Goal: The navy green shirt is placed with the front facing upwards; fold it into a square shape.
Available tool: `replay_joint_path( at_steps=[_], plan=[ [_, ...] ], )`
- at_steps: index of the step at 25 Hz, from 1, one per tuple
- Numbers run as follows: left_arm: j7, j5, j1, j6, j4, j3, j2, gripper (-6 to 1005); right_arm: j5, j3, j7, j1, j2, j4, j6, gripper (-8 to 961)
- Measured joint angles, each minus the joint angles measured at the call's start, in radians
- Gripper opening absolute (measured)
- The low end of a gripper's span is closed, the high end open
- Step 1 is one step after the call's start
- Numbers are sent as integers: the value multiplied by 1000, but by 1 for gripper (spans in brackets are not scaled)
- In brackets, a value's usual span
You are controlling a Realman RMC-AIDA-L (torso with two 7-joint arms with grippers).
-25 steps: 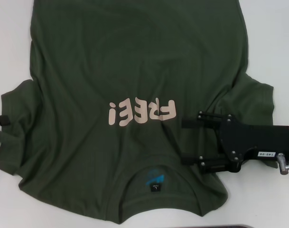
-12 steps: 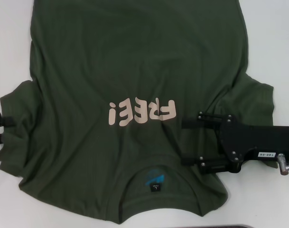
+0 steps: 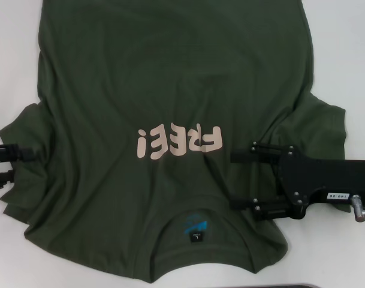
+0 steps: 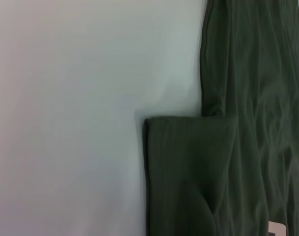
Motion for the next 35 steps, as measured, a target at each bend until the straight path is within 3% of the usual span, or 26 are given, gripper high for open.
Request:
replay_joint_path(
  at_steps=[21, 35],
  plan=[
    [-27, 0, 23, 24, 43, -1, 8, 643, 0, 0, 0, -6, 0, 0, -5, 914],
    [-27, 0, 2, 39, 36, 20, -2, 642, 2, 0, 0, -8, 0, 0, -2, 914]
  ],
)
